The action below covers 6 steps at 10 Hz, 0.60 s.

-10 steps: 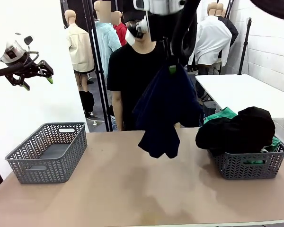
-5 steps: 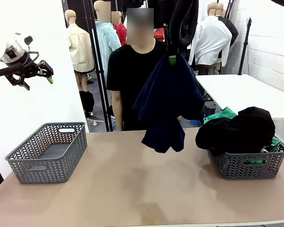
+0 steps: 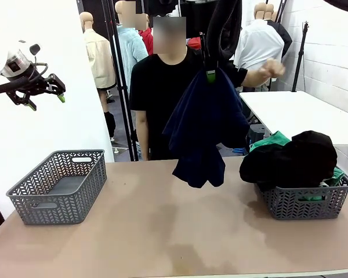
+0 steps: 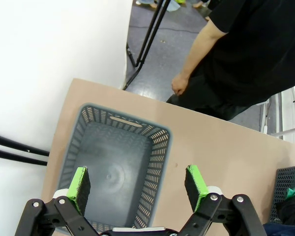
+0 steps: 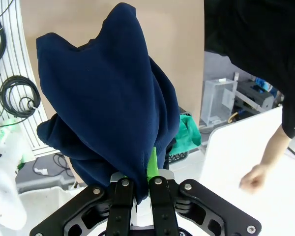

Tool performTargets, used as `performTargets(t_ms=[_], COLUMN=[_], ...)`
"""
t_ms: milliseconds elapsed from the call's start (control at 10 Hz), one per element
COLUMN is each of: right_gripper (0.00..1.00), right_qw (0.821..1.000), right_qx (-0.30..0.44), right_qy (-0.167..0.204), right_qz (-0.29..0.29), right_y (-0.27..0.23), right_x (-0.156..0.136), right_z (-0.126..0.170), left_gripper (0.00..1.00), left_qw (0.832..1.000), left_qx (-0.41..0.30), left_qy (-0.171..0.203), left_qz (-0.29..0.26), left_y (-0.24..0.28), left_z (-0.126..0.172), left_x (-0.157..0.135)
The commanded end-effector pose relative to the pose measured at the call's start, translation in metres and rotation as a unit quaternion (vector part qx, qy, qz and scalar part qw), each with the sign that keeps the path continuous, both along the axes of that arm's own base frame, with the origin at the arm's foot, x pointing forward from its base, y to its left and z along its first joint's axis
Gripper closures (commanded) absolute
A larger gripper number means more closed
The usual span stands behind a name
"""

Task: Sort the tops and bottoms.
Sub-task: Sort the clothes according to human instructions.

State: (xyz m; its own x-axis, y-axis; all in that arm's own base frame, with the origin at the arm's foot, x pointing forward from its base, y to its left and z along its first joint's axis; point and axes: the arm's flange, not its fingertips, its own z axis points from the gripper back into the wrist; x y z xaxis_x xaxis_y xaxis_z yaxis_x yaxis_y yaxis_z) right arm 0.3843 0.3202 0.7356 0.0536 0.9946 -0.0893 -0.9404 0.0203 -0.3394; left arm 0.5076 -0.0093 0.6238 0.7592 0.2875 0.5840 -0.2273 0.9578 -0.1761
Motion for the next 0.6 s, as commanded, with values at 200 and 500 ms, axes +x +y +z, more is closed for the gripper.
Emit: performTargets(t_ms=[200,500], right_gripper=[1.0,1.0], right_qw=[1.0,1.0], right_qx=[0.001,0.001], right_qy=[-0.008,-0.008], right_qz=[0.002,0.002], right_y=[-0.0018,-0.0018], right_x=[-0.0018,-0.0018], right_z=[-0.0017,-0.0017], left_gripper=[0.0,0.0], left_qw=[1.0,1.0], left_qx=[0.005,0.005], left_qy=[-0.001,-0.001], left_qz=[-0.001,-0.001], left_y=[0.0018,0.0018], left_z=[0.0017,0.0017], left_x=[0.0015,0.0015])
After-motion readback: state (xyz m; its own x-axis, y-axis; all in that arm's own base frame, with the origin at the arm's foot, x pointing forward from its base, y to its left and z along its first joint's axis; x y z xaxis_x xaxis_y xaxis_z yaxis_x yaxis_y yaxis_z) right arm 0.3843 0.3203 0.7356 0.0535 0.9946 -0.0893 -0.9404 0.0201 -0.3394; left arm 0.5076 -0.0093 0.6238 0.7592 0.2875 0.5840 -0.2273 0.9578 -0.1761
